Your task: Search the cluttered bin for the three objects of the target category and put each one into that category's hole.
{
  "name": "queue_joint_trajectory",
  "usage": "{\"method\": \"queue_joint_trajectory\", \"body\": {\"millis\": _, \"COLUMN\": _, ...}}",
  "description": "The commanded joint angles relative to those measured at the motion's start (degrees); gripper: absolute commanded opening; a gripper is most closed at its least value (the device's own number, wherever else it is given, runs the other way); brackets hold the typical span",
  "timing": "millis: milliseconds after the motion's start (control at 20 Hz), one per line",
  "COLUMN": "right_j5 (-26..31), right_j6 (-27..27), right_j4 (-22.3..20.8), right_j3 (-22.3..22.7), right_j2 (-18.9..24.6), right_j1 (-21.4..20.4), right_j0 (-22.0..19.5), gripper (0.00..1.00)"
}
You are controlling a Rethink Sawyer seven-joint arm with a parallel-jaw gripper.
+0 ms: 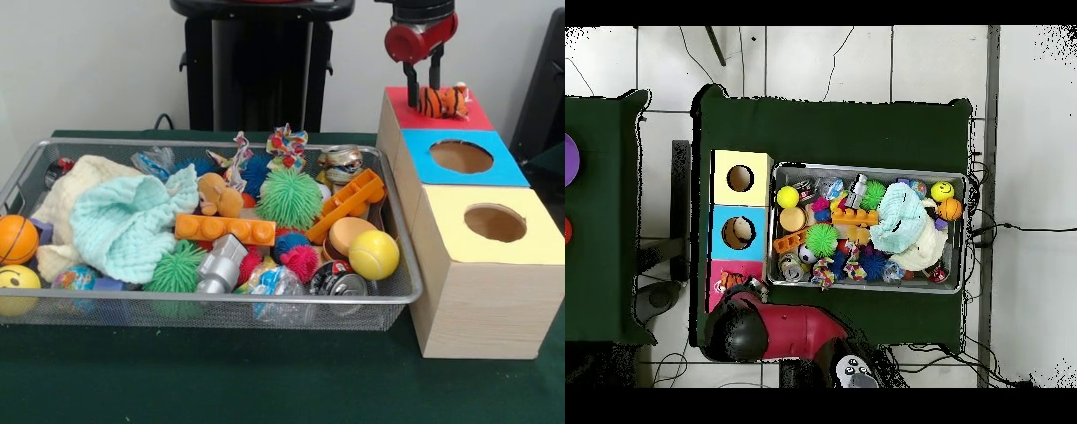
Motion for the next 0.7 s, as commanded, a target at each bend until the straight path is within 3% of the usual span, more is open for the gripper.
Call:
{"method": "queue_joint_trajectory", "body": {"millis": 50, "right_j5": 12.3, "right_j6": 15.0, "right_j4": 4.8, "right_j3": -7.3, "right_j2": -0.6, "right_j1": -4.0, "right_j0": 0.3, "gripper": 1.00}}
{"method": "queue_joint_trajectory", "body": {"millis": 700, "right_j5": 15.2, "right_j6": 15.2, "right_j4": 6.1, "right_j3": -9.0, "right_j2": -1.0, "right_j1": -6.0, "right_j0": 1.4, "gripper": 1.00}}
